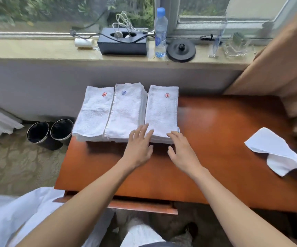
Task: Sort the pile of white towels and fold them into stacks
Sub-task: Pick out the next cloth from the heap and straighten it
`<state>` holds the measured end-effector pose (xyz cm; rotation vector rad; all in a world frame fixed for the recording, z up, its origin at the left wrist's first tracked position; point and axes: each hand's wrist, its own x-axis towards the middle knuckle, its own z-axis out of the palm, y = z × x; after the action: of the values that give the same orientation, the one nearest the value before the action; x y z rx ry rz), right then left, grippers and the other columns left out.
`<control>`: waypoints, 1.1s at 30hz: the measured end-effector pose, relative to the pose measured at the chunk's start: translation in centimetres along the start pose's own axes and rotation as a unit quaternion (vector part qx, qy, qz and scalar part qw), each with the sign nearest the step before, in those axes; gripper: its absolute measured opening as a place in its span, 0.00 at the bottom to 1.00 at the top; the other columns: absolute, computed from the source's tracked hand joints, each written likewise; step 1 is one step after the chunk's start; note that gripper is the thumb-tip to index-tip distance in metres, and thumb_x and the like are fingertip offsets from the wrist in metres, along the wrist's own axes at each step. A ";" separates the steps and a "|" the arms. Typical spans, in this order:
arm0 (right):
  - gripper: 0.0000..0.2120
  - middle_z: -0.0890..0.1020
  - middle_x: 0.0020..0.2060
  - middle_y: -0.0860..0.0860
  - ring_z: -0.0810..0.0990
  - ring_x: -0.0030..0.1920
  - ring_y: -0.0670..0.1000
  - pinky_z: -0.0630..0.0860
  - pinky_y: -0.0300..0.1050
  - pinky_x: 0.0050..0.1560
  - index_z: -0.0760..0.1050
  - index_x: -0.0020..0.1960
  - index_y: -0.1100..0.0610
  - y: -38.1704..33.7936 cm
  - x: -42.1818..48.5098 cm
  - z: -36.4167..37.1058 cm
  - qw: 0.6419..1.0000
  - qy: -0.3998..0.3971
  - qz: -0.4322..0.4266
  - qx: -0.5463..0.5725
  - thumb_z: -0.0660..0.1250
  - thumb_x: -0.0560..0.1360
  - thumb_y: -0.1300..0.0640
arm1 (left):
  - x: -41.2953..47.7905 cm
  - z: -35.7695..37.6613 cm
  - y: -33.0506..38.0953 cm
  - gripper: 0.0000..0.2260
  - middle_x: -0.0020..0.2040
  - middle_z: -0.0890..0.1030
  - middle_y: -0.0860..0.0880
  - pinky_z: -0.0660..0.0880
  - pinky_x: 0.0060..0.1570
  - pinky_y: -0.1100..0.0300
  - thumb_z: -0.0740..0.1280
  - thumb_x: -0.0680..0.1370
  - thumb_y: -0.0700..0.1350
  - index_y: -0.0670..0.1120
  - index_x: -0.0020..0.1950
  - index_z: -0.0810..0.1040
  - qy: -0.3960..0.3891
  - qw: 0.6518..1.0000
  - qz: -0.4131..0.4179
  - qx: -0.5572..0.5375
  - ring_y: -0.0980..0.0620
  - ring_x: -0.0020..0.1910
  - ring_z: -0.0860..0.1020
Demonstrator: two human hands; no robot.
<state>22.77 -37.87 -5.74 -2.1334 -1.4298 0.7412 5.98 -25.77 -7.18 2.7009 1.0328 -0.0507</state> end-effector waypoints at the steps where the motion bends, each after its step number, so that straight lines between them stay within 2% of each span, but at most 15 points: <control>1: 0.25 0.66 0.77 0.53 0.63 0.77 0.54 0.60 0.47 0.78 0.67 0.78 0.58 1.4 -1.5 -1.1 1.000 0.004 -0.001 -0.008 0.63 0.81 0.62 | -0.2 0.2 2.4 0.28 0.84 0.51 0.45 0.49 0.79 0.46 0.60 0.83 0.50 0.48 0.82 0.58 0.005 1.000 0.002 -0.003 0.43 0.83 0.49; 6: 0.23 0.69 0.76 0.51 0.65 0.76 0.51 0.62 0.45 0.77 0.69 0.77 0.56 9.8 -9.0 -6.6 0.998 0.052 0.032 -0.025 0.64 0.82 0.60 | 0.0 2.0 14.5 0.29 0.84 0.52 0.47 0.49 0.79 0.48 0.61 0.83 0.51 0.48 0.83 0.58 0.002 0.999 0.051 -0.012 0.45 0.83 0.49; 13: 0.21 0.69 0.76 0.46 0.67 0.77 0.49 0.67 0.47 0.74 0.68 0.76 0.47 21.9 -14.8 -14.4 0.984 0.108 0.138 -0.022 0.64 0.84 0.54 | 3.8 5.2 29.1 0.28 0.84 0.55 0.47 0.49 0.80 0.47 0.59 0.84 0.52 0.48 0.82 0.58 -0.028 0.989 0.145 -0.013 0.46 0.83 0.52; 18: 0.20 0.73 0.72 0.48 0.70 0.73 0.51 0.69 0.51 0.73 0.71 0.74 0.50 27.6 -14.5 -17.8 0.975 0.118 0.180 -0.048 0.64 0.83 0.55 | 8.5 8.7 34.7 0.27 0.83 0.57 0.47 0.51 0.79 0.47 0.59 0.84 0.51 0.48 0.82 0.59 -0.068 0.982 0.173 -0.025 0.46 0.82 0.54; 23: 0.20 0.74 0.70 0.50 0.66 0.74 0.54 0.61 0.52 0.75 0.73 0.72 0.55 33.4 -13.2 -20.6 0.963 0.109 0.223 -0.109 0.66 0.81 0.57 | 14.1 13.1 39.4 0.27 0.82 0.59 0.48 0.56 0.77 0.50 0.61 0.83 0.49 0.48 0.81 0.61 -0.106 0.974 0.189 -0.072 0.47 0.81 0.58; 26: 0.21 0.72 0.72 0.49 0.63 0.75 0.53 0.56 0.49 0.76 0.72 0.73 0.54 36.1 -11.5 -21.8 0.961 0.066 0.214 -0.161 0.67 0.81 0.54 | 17.6 15.2 40.9 0.26 0.82 0.61 0.48 0.59 0.74 0.49 0.62 0.83 0.48 0.48 0.80 0.63 -0.120 0.972 0.177 -0.099 0.46 0.80 0.59; 29: 0.20 0.74 0.69 0.46 0.65 0.73 0.52 0.57 0.47 0.75 0.75 0.71 0.52 37.9 -9.8 -22.2 0.956 0.055 0.210 -0.196 0.68 0.80 0.51 | 19.9 17.1 41.8 0.23 0.80 0.63 0.49 0.61 0.72 0.48 0.61 0.83 0.46 0.48 0.78 0.66 -0.149 0.971 0.150 -0.114 0.45 0.78 0.61; 33: 0.21 0.75 0.67 0.47 0.67 0.70 0.52 0.59 0.47 0.72 0.75 0.71 0.52 39.2 -8.1 -21.4 0.952 0.016 0.218 -0.212 0.68 0.80 0.48 | 20.6 19.2 42.2 0.17 0.75 0.68 0.50 0.69 0.61 0.49 0.57 0.82 0.41 0.48 0.70 0.72 -0.150 0.979 0.100 -0.094 0.43 0.70 0.67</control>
<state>61.14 -60.91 -13.43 -2.8377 -1.1892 0.5791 50.38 -47.32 -19.03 2.5090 0.6399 -0.2986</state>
